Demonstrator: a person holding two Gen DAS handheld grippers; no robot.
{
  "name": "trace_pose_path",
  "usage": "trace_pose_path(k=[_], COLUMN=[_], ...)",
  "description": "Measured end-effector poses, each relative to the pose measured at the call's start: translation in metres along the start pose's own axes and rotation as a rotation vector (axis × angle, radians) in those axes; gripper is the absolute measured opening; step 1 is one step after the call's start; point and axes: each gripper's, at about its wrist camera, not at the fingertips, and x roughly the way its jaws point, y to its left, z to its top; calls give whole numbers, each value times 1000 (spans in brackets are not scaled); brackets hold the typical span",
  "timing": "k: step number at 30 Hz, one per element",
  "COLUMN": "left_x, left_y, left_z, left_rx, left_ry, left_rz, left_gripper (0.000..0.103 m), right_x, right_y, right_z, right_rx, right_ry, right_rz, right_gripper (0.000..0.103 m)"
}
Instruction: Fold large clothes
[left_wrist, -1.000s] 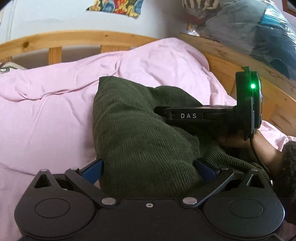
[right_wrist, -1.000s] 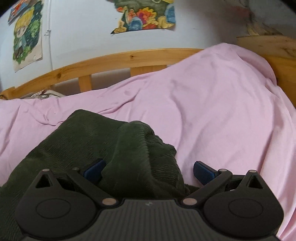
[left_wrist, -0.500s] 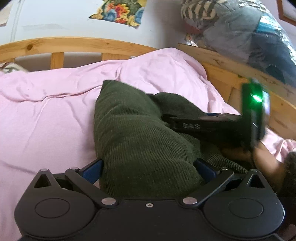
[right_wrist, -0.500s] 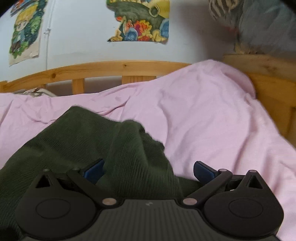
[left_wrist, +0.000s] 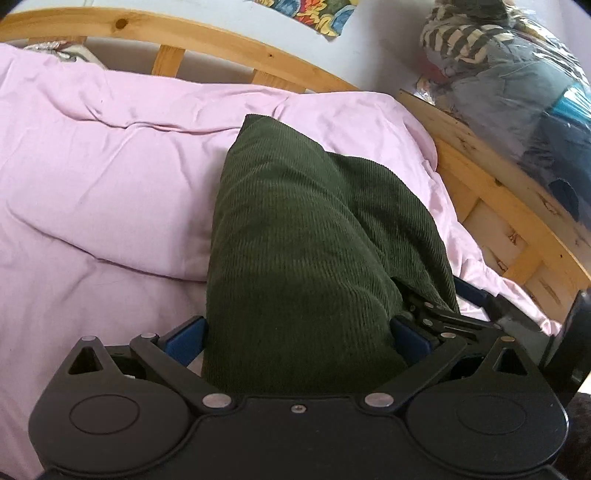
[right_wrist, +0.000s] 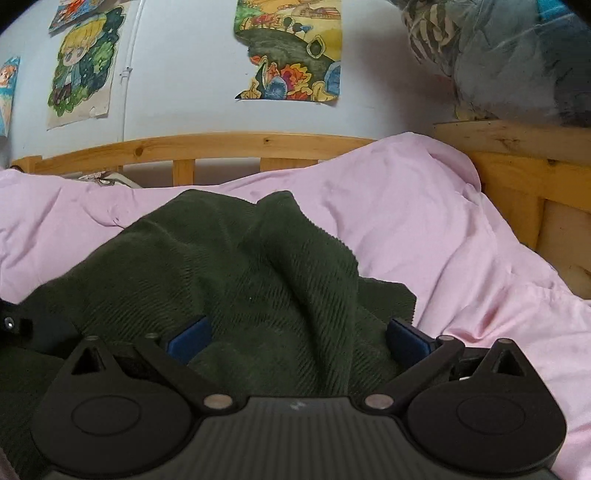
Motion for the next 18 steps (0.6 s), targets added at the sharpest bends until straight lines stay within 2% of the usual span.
trace_pose_path(k=[4,7,10,15,16,18], left_x=[12,22,27,14,7,-13], left_y=[8,12,18,14,10,3], left_z=[0,-2,-3,6,8,9], left_rx=[-39,-39,-86,-150,-157,-143], left_ry=[34,61,70,98,93,45], left_rz=[-7,-28,-53,-34,-19,0], left_gripper=[102,102,102,103,102,102], right_x=[12,18,18,5,0,-15], right_y=[12,16,11,-6,-8,-4], right_z=[-6,-8,-7,3,9,21], right_rx=[-74,-82,-61,23,20,-25], right_ry=[-11,3,12,16,22,-36], right_rz=[-48,-64,-48,19,12,-41], right_gripper=[103,103,103,103,103,103])
